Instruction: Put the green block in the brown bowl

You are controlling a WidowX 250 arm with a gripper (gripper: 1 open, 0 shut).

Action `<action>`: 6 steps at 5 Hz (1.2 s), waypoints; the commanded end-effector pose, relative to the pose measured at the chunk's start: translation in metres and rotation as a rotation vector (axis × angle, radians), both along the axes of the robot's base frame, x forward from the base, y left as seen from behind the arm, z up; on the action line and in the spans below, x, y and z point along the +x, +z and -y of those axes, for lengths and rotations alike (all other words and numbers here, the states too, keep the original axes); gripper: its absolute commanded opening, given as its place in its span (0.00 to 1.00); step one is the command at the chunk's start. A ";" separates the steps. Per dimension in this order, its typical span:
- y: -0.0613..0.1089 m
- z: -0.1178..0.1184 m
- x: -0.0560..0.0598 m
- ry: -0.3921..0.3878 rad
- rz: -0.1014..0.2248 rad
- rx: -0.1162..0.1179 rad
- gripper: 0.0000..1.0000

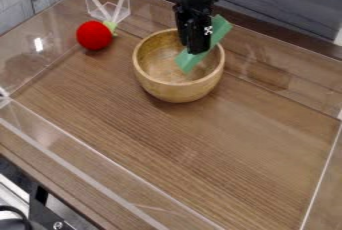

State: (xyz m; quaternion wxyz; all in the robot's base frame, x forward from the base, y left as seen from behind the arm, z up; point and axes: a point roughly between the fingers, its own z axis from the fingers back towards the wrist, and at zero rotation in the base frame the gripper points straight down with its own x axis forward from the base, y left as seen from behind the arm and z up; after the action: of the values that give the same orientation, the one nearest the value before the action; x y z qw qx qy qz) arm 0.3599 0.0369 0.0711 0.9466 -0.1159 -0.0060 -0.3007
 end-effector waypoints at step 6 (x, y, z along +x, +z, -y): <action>0.040 -0.049 -0.019 0.313 0.161 0.028 1.00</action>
State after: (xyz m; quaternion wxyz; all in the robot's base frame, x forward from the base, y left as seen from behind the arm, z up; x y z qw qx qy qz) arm 0.3337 0.0837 0.0872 0.9819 -0.0956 -0.0616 -0.1513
